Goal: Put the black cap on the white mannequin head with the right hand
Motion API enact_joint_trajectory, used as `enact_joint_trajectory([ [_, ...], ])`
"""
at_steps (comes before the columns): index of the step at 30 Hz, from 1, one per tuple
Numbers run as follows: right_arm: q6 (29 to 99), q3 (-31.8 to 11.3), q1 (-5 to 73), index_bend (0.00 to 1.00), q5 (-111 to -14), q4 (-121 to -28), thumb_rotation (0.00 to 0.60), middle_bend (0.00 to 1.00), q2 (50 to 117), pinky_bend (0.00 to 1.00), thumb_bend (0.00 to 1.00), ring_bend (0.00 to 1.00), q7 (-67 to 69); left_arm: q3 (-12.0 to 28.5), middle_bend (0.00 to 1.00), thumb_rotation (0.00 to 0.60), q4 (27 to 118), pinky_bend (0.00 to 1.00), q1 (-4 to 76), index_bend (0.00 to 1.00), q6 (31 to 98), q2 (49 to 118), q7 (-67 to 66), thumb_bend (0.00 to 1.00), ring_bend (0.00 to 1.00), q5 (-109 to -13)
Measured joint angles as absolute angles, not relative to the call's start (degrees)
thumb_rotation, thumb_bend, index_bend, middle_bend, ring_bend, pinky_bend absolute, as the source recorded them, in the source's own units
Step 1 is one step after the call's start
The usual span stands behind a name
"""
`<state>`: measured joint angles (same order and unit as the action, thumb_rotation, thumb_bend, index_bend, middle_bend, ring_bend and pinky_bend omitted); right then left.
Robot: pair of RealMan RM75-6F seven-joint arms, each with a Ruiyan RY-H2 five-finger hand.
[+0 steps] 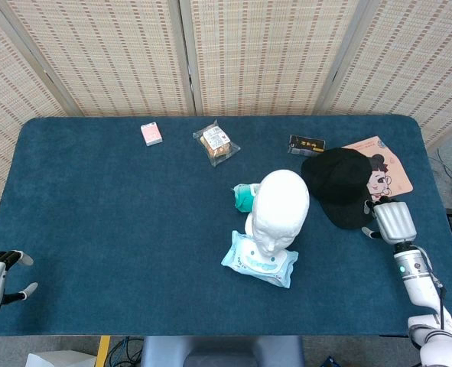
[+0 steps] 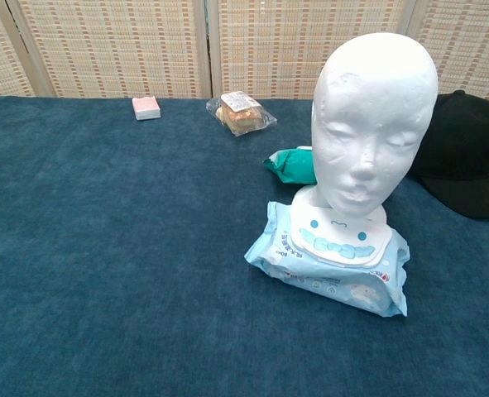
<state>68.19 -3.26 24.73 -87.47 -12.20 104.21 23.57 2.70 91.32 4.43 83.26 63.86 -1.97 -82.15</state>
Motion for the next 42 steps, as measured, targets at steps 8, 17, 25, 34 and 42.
enact_joint_trajectory([
  [8, 66.02, -3.05, 25.41, 0.51, -87.24, -11.16, 0.600, 0.60, 105.20, 0.53, 0.00, 0.38, 22.36, 2.69, 0.45, 0.600, 91.39, 0.54, 4.48, 0.47, 83.01, 63.74, -1.82, 0.12, 0.35, -81.98],
  [17, 64.65, -3.14, 26.13, 0.51, -86.80, -10.45, 0.600, 0.60, 106.11, 0.53, 0.00, 0.38, 21.64, 2.71, 0.45, 0.600, 91.58, 0.54, 4.44, 0.47, 82.88, 63.49, -1.40, 0.11, 0.35, -81.82],
  [25, 63.68, -3.02, 26.44, 0.51, -86.69, -10.01, 0.600, 0.60, 106.60, 0.53, 0.00, 0.38, 21.22, 2.67, 0.45, 0.600, 91.45, 0.54, 4.35, 0.47, 82.79, 63.40, -1.08, 0.12, 0.35, -81.65],
  [34, 63.04, -3.02, 26.57, 0.51, -86.46, -9.71, 0.600, 0.60, 106.83, 0.53, 0.00, 0.38, 20.93, 2.57, 0.45, 0.600, 91.26, 0.54, 4.25, 0.47, 82.88, 63.36, -0.64, 0.12, 0.35, -81.85],
  [42, 62.19, -3.38, 27.01, 0.51, -85.95, -9.36, 0.600, 0.60, 107.32, 0.53, 0.00, 0.38, 20.35, 2.60, 0.45, 0.600, 91.37, 0.54, 4.10, 0.47, 83.07, 63.19, -0.36, 0.12, 0.35, -81.83],
])
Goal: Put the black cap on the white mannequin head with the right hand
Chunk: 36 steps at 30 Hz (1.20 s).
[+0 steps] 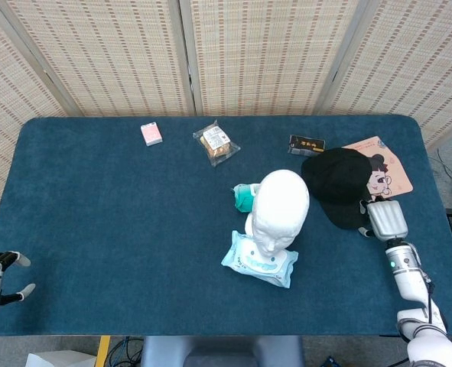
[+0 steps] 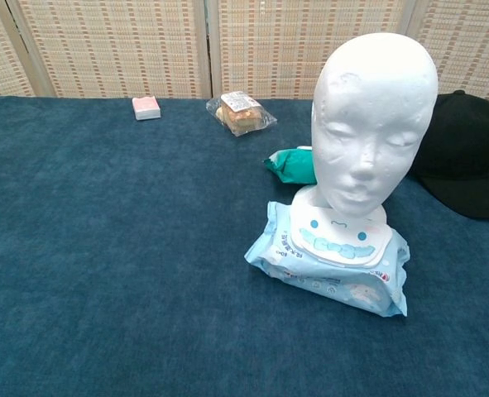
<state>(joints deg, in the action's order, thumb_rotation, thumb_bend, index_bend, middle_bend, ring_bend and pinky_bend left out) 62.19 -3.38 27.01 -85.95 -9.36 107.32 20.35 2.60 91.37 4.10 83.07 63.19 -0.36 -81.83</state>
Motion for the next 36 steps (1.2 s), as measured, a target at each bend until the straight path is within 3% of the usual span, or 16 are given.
enact_joint_trajectory([
  [18, 63.68, -5.56, 27.67, 0.51, -83.81, -8.69, 0.600, 0.60, 108.21, 0.53, 0.00, 0.38, 20.29, 2.49, 0.45, 0.600, 91.33, 0.54, 4.02, 0.47, 83.01, 63.20, -0.33, 0.11, 0.35, -81.87],
  [24, 66.33, -6.87, 27.80, 0.47, -82.71, -8.90, 0.600, 0.59, 108.19, 0.53, 0.00, 0.38, 21.49, 2.50, 0.45, 0.600, 91.35, 0.54, 4.00, 0.47, 83.04, 63.24, -0.34, 0.12, 0.35, -81.87],
  [36, 71.48, -10.26, 30.01, 0.44, -80.08, -10.18, 0.600, 0.48, 108.15, 0.53, 0.00, 0.33, 22.91, 2.51, 0.45, 0.600, 91.51, 0.54, 3.88, 0.47, 83.18, 63.01, -0.07, 0.12, 0.35, -81.91],
])
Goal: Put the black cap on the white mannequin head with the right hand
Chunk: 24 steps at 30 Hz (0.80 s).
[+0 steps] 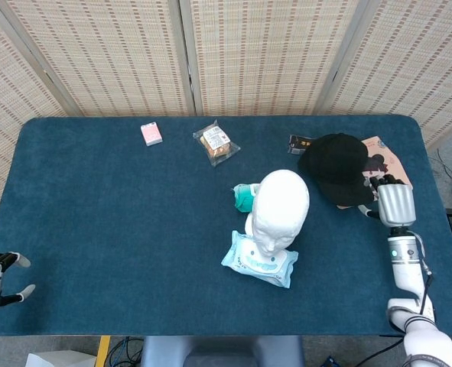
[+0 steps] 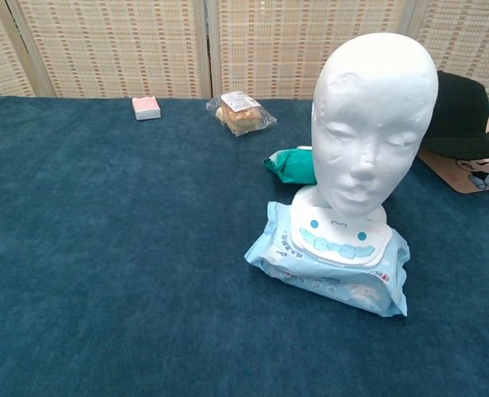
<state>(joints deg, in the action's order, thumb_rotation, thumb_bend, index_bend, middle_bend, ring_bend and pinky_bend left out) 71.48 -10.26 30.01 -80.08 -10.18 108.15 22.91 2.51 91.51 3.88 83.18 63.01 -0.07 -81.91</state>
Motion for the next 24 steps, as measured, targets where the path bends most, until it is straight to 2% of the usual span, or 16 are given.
enact_joint_trajectory([
  [7, 73.03, -11.62, 30.92, 0.44, -79.04, -11.57, 0.600, 0.45, 108.03, 0.53, 0.01, 0.31, 25.09, 2.46, 0.45, 0.600, 91.32, 0.54, 4.00, 0.47, 82.78, 63.03, 0.01, 0.12, 0.35, -81.80],
  [14, 73.33, -12.71, 31.61, 0.44, -78.11, -12.67, 0.600, 0.44, 107.97, 0.53, 0.15, 0.30, 27.08, 2.43, 0.45, 0.600, 91.34, 0.54, 4.00, 0.47, 82.63, 63.03, 0.07, 0.12, 0.35, -81.68],
  [20, 72.35, -13.82, 32.18, 0.48, -77.01, -13.70, 0.600, 0.44, 107.98, 0.53, 0.18, 0.30, 28.41, 2.38, 0.45, 0.600, 91.29, 0.54, 3.98, 0.47, 82.54, 63.00, 0.21, 0.12, 0.35, -81.65],
  [24, 71.62, -14.33, 32.58, 0.52, -76.53, -14.21, 0.600, 0.44, 107.94, 0.53, 0.24, 0.30, 29.33, 2.38, 0.45, 0.600, 91.34, 0.54, 3.92, 0.47, 82.65, 62.93, 0.33, 0.12, 0.35, -81.70],
])
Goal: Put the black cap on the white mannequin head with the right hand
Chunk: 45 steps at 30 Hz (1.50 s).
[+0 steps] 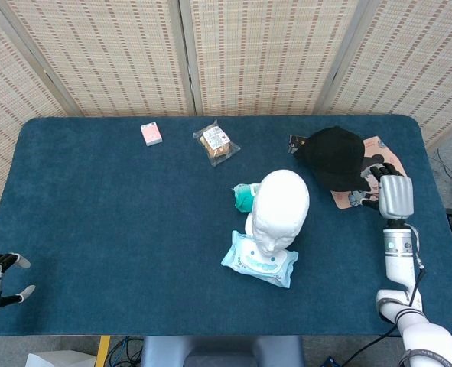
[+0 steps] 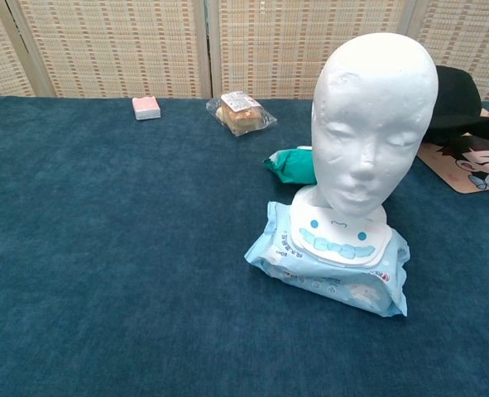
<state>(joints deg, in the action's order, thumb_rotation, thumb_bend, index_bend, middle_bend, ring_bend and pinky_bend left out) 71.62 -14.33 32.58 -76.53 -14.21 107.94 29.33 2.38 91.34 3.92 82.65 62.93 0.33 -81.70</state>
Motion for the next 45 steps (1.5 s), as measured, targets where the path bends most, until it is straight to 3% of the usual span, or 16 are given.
enact_joint_trajectory([
  [7, 70.86, -14.52, 32.78, 0.53, -76.28, -14.20, 0.600, 0.44, 108.00, 0.53, 0.32, 0.30, 29.63, 2.36, 0.45, 0.600, 91.30, 0.54, 3.84, 0.47, 82.66, 62.83, 0.60, 0.12, 0.35, -81.67],
  [33, 69.22, -14.13, 32.93, 0.53, -76.51, -14.29, 0.600, 0.44, 107.68, 0.52, 0.45, 0.30, 31.43, 2.19, 0.45, 0.600, 91.12, 0.54, 3.76, 0.47, 82.38, 62.84, 0.69, 0.12, 0.35, -81.60],
  [45, 77.01, -15.53, 32.66, 0.61, -76.03, -15.05, 0.600, 0.46, 107.27, 0.52, 0.46, 0.30, 31.54, 2.17, 0.45, 0.600, 91.35, 0.54, 3.76, 0.47, 82.38, 62.78, 0.58, 0.12, 0.35, -81.67],
])
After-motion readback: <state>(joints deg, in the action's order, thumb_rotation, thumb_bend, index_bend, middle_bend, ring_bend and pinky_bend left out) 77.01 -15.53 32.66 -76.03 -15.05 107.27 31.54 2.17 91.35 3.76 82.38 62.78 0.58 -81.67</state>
